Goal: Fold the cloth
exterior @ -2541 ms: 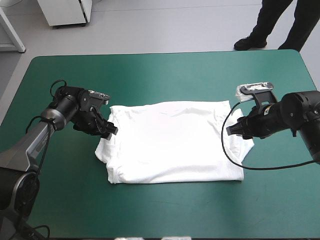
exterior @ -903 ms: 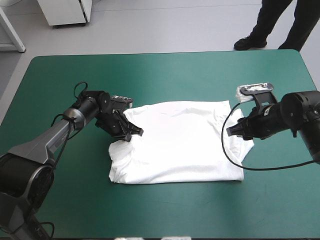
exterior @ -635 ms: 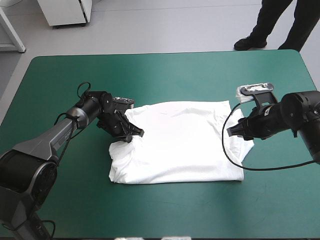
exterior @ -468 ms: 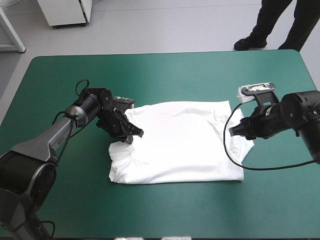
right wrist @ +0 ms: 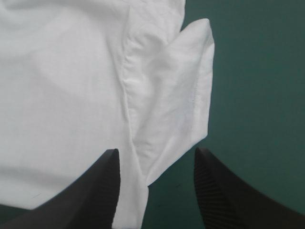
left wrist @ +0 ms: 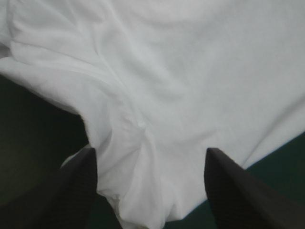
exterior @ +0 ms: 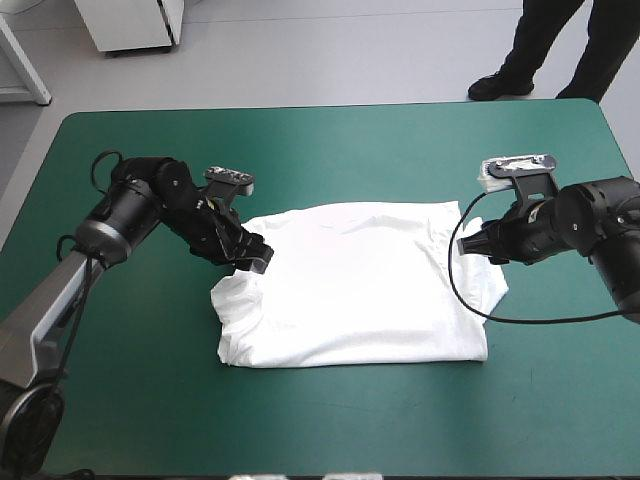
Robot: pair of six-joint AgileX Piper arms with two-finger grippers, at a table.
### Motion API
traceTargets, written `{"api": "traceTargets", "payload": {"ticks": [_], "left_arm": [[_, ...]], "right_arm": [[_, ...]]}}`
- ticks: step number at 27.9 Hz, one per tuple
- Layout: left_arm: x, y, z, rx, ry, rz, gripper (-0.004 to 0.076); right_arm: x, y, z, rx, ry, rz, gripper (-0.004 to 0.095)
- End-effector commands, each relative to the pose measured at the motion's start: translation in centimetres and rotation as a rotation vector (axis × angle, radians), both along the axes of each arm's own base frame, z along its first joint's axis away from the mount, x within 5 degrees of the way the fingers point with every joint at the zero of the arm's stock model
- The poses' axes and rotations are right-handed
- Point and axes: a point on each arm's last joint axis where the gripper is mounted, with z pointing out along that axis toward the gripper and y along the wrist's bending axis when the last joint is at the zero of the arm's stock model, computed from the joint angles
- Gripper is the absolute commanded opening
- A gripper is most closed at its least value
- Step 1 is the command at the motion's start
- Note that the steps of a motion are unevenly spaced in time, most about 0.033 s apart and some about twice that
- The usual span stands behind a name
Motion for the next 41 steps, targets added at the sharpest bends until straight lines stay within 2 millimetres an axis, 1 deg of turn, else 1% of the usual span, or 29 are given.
{"api": "traceTargets", "payload": {"ticks": [1, 5, 7, 10, 15, 20, 23, 30, 32, 34, 36, 37, 38, 39, 40, 41], "left_arm": [[-3.0, 0.5, 4.9, -0.072, -0.123, -0.013, 0.0477], [-5.1, 0.8, 7.4, -0.147, -0.209, -0.011, 0.0477], [-5.9, 0.9, 8.4, -0.182, -0.238, -0.018, 0.0477], [-6.6, 0.9, 9.0, -0.205, -0.260, -0.033, 0.0477], [-6.8, 0.9, 9.5, -0.221, -0.273, -0.041, 0.0476], [-6.7, 0.8, 9.6, -0.227, -0.293, -0.054, 0.0476], [-6.6, 0.8, 9.7, -0.238, -0.303, -0.050, 0.0476], [-6.6, 0.7, 9.7, -0.241, -0.304, -0.049, 0.0475], [-6.6, 0.7, 9.7, -0.241, -0.304, -0.049, 0.0475], [-6.6, 0.7, 9.7, -0.241, -0.304, -0.049, 0.0475], [-6.6, 0.7, 9.7, -0.241, -0.304, -0.049, 0.0475], [-6.6, 0.7, 9.7, -0.241, -0.304, -0.049, 0.0475], [-6.6, 0.7, 9.7, -0.241, -0.304, -0.049, 0.0475], [-6.6, 0.7, 9.7, -0.241, -0.304, -0.049, 0.0475], [-6.6, 0.7, 9.8, -0.242, -0.307, -0.050, 0.0475], [-6.6, 0.7, 9.9, -0.242, -0.308, -0.051, 0.0475]], "right_arm": [[1.3, -0.4, 0.5, -0.038, -0.070, -0.049, 0.0499], [3.5, 0.0, -1.9, -0.051, -0.005, -0.057, 0.0574], [4.7, 0.3, -3.3, -0.059, 0.031, -0.059, 0.0573], [6.3, 0.3, -5.2, -0.070, 0.060, -0.081, 0.0573], [8.3, -1.4, -7.8, -0.068, 0.121, -0.150, 0.0573], [9.2, -3.2, -9.3, -0.080, 0.166, -0.175, 0.0573], [9.7, -3.3, -10.5, -0.090, 0.196, -0.154, 0.0573], [10.8, -2.8, -13.5, -0.054, 0.279, -0.149, 0.0573], [11.0, -2.6, -14.3, -0.041, 0.304, -0.150, 0.0560], [11.2, -2.6, -14.9, -0.036, 0.325, -0.152, 0.0511], [11.2, -2.4, -15.4, -0.026, 0.352, -0.155, 0.0404], [11.2, -2.3, -15.8, -0.014, 0.370, -0.155, 0.0261], [11.2, -2.3, -15.9, -0.009, 0.373, -0.147, 0.0200], [11.3, -2.2, -16.0, -0.006, 0.367, -0.141, 0.0045], [11.4, -2.2, -16.1, -0.006, 0.364, -0.141, -0.0015], [11.4, -2.2, -16.0, -0.006, 0.362, -0.141, -0.0012]]}}
